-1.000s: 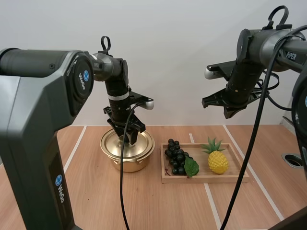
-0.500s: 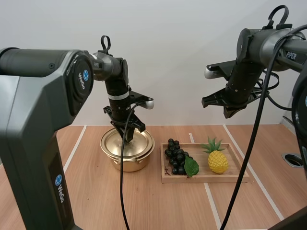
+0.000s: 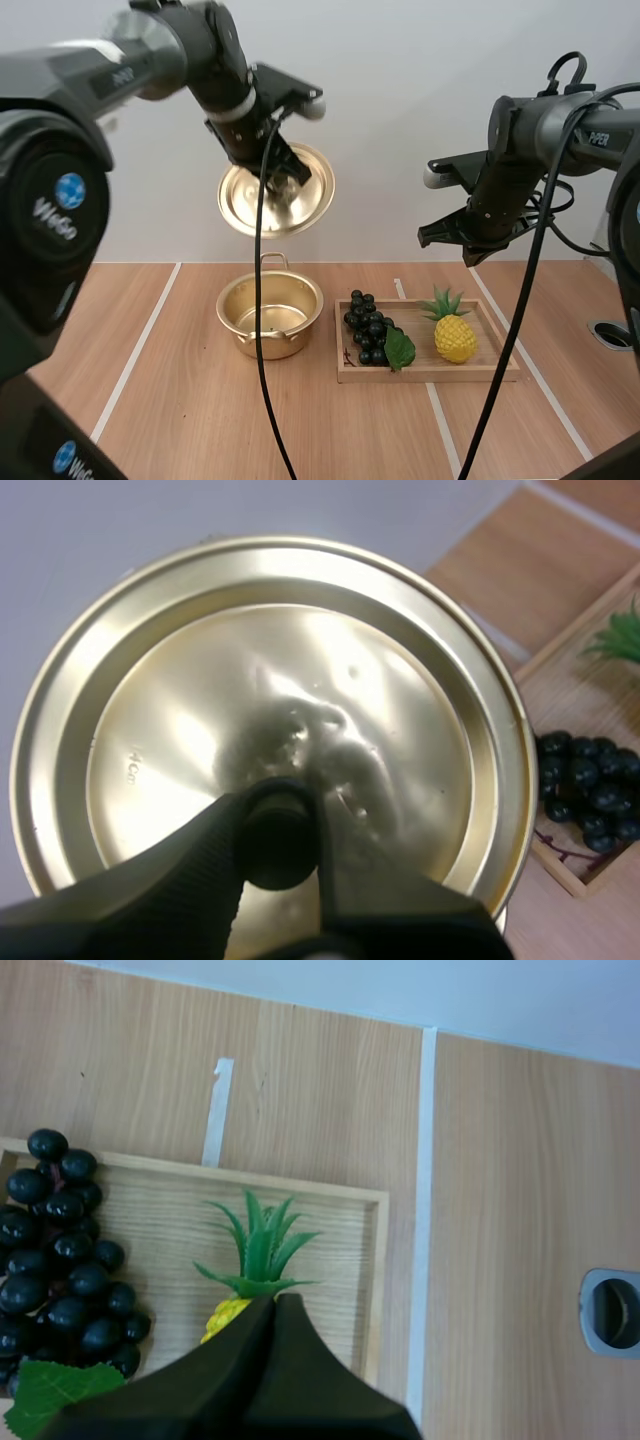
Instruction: Open the pot, put the pineapple inside, and close it
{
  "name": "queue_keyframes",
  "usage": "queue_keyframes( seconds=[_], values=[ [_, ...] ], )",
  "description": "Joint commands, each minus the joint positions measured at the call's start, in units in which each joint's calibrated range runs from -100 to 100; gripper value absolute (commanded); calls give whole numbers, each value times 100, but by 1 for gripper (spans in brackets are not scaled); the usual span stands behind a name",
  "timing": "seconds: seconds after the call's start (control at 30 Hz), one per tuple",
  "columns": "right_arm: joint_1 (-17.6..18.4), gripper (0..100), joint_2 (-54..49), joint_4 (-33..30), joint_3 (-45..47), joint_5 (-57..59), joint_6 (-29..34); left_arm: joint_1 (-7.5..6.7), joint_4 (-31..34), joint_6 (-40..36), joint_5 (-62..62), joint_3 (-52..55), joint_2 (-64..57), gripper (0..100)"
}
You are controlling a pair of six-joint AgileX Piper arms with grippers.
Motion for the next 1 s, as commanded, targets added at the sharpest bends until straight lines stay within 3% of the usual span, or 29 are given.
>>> queue_keyframes(
  seconds=[0.0,0.47,0.5,0.67,0.77,0.97],
  values=[
    [-21,0,-64,85,289,-322,-38,-27,-191,183,-258,-425,-680,0],
    [-21,0,-64,145,725,-504,6,-27,-191,366,-632,-1843,-1808,0],
    [-21,3,-64,133,725,-528,110,-27,-191,366,-612,-1842,-1837,0],
    [-49,54,-64,90,725,-386,360,-27,-191,366,-508,-1842,-1933,0],
    [-49,100,-64,105,725,-140,360,-27,-191,366,-362,-1842,-1933,0],
    [-49,100,-64,153,725,144,360,-27,-191,366,-279,-1842,-1933,0]
  ],
)
